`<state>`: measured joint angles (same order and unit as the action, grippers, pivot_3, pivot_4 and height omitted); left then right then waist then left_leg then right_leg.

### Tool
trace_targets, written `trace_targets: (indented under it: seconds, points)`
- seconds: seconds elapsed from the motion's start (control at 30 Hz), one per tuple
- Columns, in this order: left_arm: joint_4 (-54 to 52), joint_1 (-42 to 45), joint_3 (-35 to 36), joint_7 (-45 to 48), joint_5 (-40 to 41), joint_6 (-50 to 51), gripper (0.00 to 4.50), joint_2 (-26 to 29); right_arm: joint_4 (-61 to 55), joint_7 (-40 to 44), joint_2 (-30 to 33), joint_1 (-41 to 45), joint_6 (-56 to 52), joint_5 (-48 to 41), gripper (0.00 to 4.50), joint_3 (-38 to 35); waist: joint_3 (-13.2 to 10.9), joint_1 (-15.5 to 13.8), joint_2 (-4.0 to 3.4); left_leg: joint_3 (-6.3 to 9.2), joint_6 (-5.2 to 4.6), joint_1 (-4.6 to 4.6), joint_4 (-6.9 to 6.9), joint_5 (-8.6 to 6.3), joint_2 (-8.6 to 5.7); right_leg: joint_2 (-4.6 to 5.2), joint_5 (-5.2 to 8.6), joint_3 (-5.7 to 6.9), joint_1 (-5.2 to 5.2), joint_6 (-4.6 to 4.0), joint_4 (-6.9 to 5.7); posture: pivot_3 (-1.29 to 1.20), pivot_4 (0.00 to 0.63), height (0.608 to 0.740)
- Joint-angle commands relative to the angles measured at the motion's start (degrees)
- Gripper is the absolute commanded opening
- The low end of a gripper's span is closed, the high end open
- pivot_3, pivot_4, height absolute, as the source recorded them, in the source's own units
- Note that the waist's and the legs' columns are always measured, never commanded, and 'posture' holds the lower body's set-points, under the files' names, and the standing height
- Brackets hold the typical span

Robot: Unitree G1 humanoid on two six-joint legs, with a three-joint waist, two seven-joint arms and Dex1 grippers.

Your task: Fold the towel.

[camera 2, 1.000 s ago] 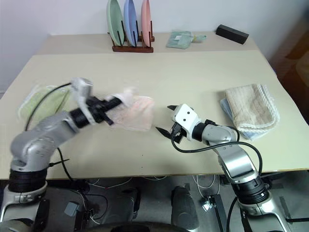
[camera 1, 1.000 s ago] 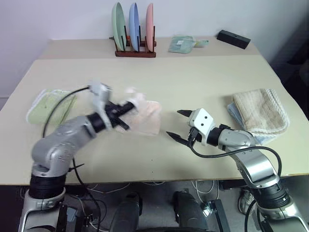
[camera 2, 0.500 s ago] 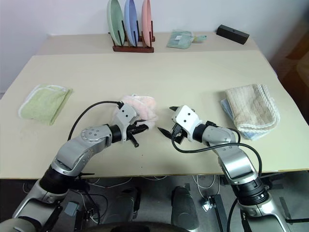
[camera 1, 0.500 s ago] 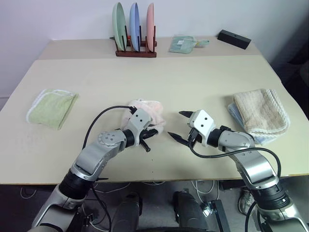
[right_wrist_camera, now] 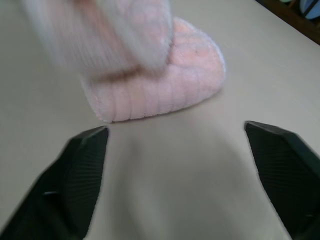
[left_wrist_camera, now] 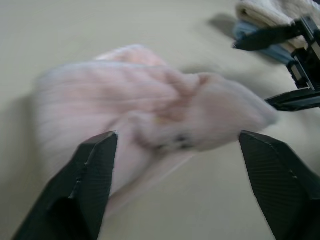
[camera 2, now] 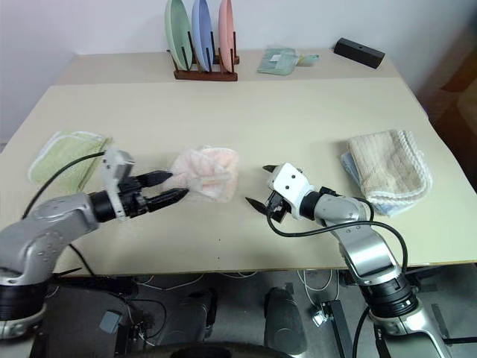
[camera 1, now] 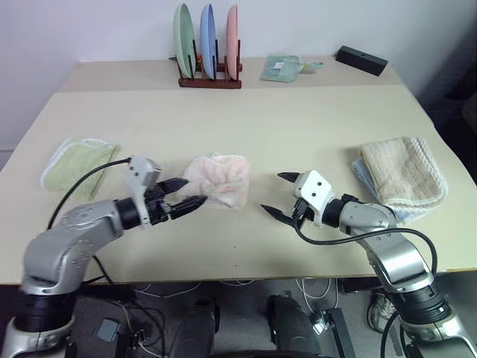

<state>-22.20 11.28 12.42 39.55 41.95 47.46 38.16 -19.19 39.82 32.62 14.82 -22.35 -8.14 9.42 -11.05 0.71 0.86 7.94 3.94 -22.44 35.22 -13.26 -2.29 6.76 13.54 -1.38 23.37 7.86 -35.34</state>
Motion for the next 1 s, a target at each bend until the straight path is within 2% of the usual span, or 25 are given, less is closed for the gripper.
trace_targets:
  seconds: [0.03,0.17,0.2,0.3,0.4,0.6,0.77,0.87,1.0]
  points:
    - [-0.57,0.17,1.83,-0.34,0.5,-0.48,2.15,0.83,-2.18,0.34,-0.59,1.58,0.01,-1.16,2.61,-1.04,0.0,0.0,0.0,0.0,0.0,0.0,0.02,0.0,0.0,0.0,0.0,0.0,-0.02,0.0,0.0,0.0,0.15,0.74]
    - [-0.49,1.0,2.4,-1.63,0.77,-1.41,0.07,-0.47,-2.28,0.39,-0.99,2.55,-0.18,-1.34,0.52,-0.91,0.0,0.11,0.0,-0.01,0.0,0.0,0.0,0.0,0.0,0.0,0.0,0.0,0.0,0.0,0.01,0.0,0.15,0.74]
    - [0.66,1.98,2.0,-2.84,-0.55,-2.09,0.0,-0.93,-2.21,0.06,-1.56,3.41,-0.46,-1.86,0.02,-1.35,0.0,0.13,0.0,0.0,0.0,0.0,-0.01,0.0,0.0,0.0,0.0,0.0,0.0,0.0,0.0,0.0,0.15,0.74]
    - [2.74,3.9,0.42,-4.43,-3.35,-3.68,0.0,-1.67,-2.01,-0.77,-3.36,5.75,-1.8,-3.61,0.02,-2.27,0.0,0.22,0.0,0.0,0.0,0.02,0.0,0.0,0.0,-0.01,-0.01,0.0,0.0,0.0,-0.02,0.0,0.15,0.74]
    - [5.89,7.74,-2.43,-5.35,-5.98,-6.5,0.0,-4.59,0.96,-2.58,-7.52,10.61,-3.89,-3.01,0.02,0.13,0.0,0.25,0.0,0.0,0.01,0.03,0.0,0.01,0.0,-0.01,-0.02,0.0,0.0,0.0,-0.02,0.0,0.15,0.74]
    - [14.6,12.0,-11.95,-4.65,-14.98,-13.51,0.0,-9.7,16.12,-7.28,-18.31,16.54,-5.14,1.68,0.02,7.09,0.03,0.33,0.03,-0.01,0.03,0.03,-0.03,0.02,0.0,-0.02,-0.03,0.0,0.03,0.0,-0.02,0.0,0.15,0.74]
    - [22.25,10.5,-17.95,-4.22,-23.73,-20.27,0.0,-9.88,26.81,-8.08,-20.74,15.35,-2.22,6.3,0.02,11.6,0.02,0.4,0.02,-0.02,0.05,0.01,-0.04,0.03,-0.01,-0.02,-0.03,-0.01,0.09,0.0,-0.08,0.0,0.15,0.74]
    - [25.06,8.79,-18.62,-4.81,-26.62,-23.82,0.0,-10.46,28.14,-9.28,-19.93,14.08,0.95,9.02,0.02,12.42,0.11,0.46,-0.01,-0.01,0.05,0.05,-0.04,0.03,-0.01,-0.03,-0.03,-0.01,0.08,0.0,-0.12,0.0,0.15,0.74]
    - [20.53,6.25,-12.42,-5.45,-21.07,-22.81,0.0,-12.6,21.46,-9.88,-20.44,13.79,2.23,5.64,0.02,6.88,0.14,0.48,-0.07,-0.01,0.05,0.12,-0.04,0.03,0.0,-0.03,-0.03,-0.01,0.02,0.0,-0.16,0.0,0.15,0.74]
